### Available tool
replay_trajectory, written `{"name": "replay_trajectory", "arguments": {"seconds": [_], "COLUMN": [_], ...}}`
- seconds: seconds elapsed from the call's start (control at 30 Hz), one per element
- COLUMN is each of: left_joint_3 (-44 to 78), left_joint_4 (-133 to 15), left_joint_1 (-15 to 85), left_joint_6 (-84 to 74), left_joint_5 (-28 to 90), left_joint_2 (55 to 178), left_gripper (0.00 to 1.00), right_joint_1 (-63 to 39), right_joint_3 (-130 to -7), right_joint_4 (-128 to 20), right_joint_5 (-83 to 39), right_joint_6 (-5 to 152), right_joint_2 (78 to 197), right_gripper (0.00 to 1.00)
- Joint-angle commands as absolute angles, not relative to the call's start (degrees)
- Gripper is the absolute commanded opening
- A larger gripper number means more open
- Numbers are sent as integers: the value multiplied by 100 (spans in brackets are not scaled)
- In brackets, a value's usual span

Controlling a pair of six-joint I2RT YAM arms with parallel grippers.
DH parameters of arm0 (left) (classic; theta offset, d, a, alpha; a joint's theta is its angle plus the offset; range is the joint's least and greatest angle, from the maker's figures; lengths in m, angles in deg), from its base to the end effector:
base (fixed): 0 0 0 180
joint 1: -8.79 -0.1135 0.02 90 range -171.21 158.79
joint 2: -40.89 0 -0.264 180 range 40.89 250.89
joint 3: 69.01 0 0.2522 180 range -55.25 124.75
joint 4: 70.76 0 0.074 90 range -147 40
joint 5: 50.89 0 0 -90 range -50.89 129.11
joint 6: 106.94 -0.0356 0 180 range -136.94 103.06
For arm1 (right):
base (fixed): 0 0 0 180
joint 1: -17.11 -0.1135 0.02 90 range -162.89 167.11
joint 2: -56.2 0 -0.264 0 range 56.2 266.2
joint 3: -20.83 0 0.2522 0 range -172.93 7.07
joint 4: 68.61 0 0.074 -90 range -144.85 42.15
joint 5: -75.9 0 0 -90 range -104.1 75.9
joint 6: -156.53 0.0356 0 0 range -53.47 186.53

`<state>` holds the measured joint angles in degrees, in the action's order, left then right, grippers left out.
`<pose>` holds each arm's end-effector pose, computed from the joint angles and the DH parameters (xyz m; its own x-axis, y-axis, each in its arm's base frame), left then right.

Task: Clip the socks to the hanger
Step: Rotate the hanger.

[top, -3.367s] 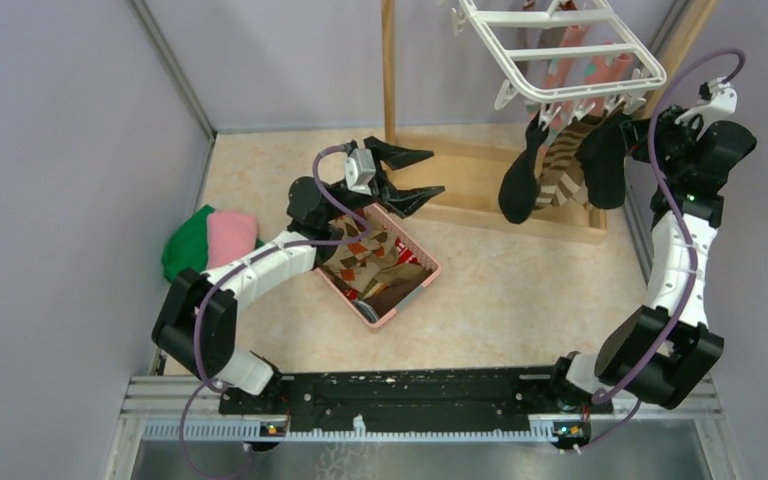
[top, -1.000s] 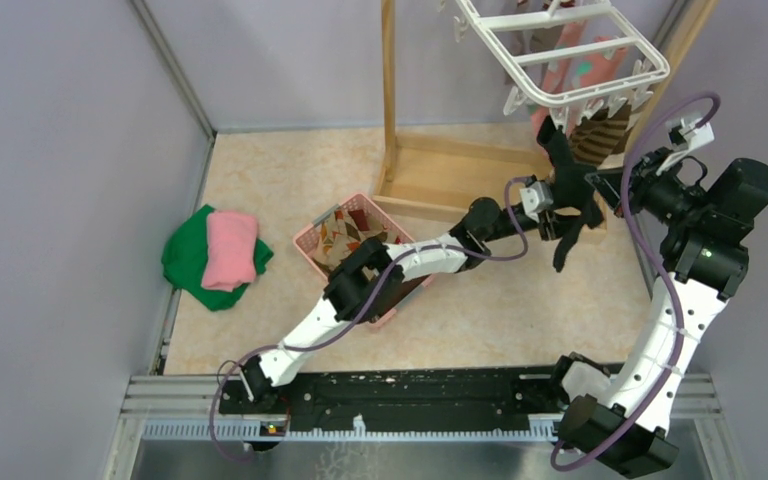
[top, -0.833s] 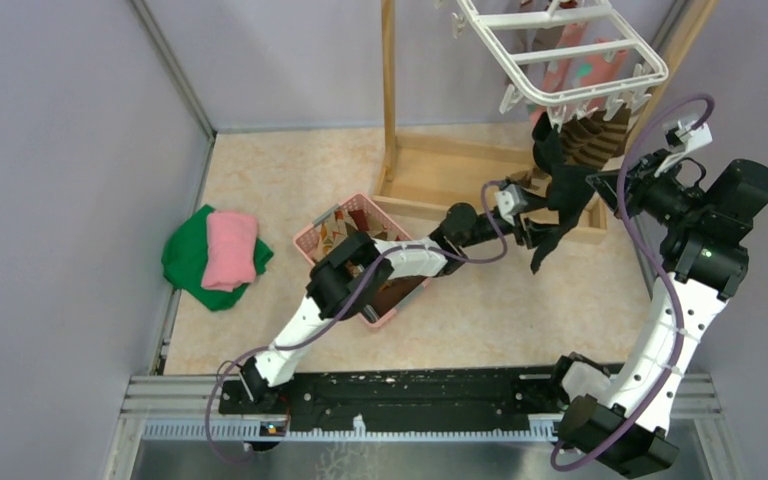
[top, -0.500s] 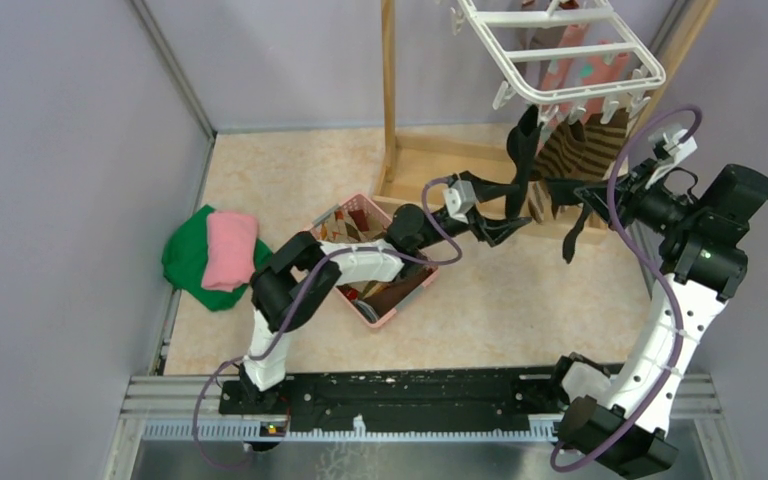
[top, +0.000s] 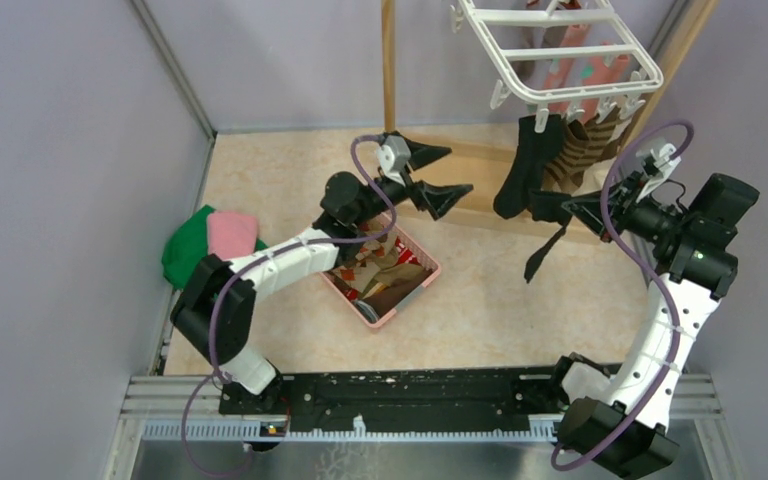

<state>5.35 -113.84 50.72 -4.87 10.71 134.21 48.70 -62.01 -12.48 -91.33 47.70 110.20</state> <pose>0.2639 -0.2598 0.3382 0.1069 -0.3432 -0.9332 0.9542 0.2992 -0.0008 0.1532 -0.0535 0.4112 -0.1687 0.0200 -0.9855 -0.7152 0.6854 0.1364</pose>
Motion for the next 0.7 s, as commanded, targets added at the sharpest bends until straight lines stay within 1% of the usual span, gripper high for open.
{"name": "replay_trajectory", "arguments": {"seconds": [0.0, 0.1, 0.13, 0.2, 0.23, 0.3, 0.37, 0.47, 0.5, 0.53, 0.57, 0.6, 0.67], "left_joint_3": [1066, 1644, 1905, 2421, 2708, 3024, 3247, 3709, 3880, 4041, 4202, 4334, 4586], "left_joint_4": [-10312, -9564, -9398, -9197, -9181, -9383, -9911, -10728, -10849, -10954, -11029, -11071, -11206], "left_joint_1": [4898, 4775, 4720, 4565, 4472, 4305, 4157, 4023, 4020, 4018, 4024, 4016, 4014], "left_joint_6": [-116, -141, -74, 327, 605, 1182, 1856, 2869, 3119, 3330, 3495, 3631, 3827], "left_joint_5": [1239, 911, 673, 140, -44, -385, -658, -969, -1035, -1072, -1081, -1070, -1051], "left_joint_2": [12812, 12813, 12885, 13116, 13235, 13503, 13771, 14301, 14403, 14555, 14735, 14823, 15100], "left_gripper": [99, 98, 96, 87, 85, 81, 78, 77, 77, 82, 95, 98, 98], "right_joint_1": [4810, 4799, 4799, 4782, 4775, 4748, 4724, 4687, 4679, 4680, 4668, 4662, 4640], "right_joint_3": [-6254, -6146, -6103, -6021, -5974, -5912, -5871, -5823, -5823, -5817, -5810, -5812, -5814], "right_joint_4": [-935, -1012, -1066, -1141, -1169, -1201, -1189, -1169, -1165, -1154, -1133, -1115, -1071], "right_joint_5": [-9741, -9937, -9991, -10039, -10047, -10063, -10069, -10068, -10067, -10062, -10064, -10061, -10072], "right_joint_6": [3979, 3971, 3981, 3995, 3989, 3982, 3948, 3901, 3891, 3875, 3854, 3828, 3779], "right_joint_2": [10979, 11035, 11061, 11098, 11108, 11113, 11114, 11120, 11128, 11131, 11140, 11140, 11151], "right_gripper": [0, 0, 0, 0, 0, 0, 0, 0, 0, 0, 0, 0, 0]}}
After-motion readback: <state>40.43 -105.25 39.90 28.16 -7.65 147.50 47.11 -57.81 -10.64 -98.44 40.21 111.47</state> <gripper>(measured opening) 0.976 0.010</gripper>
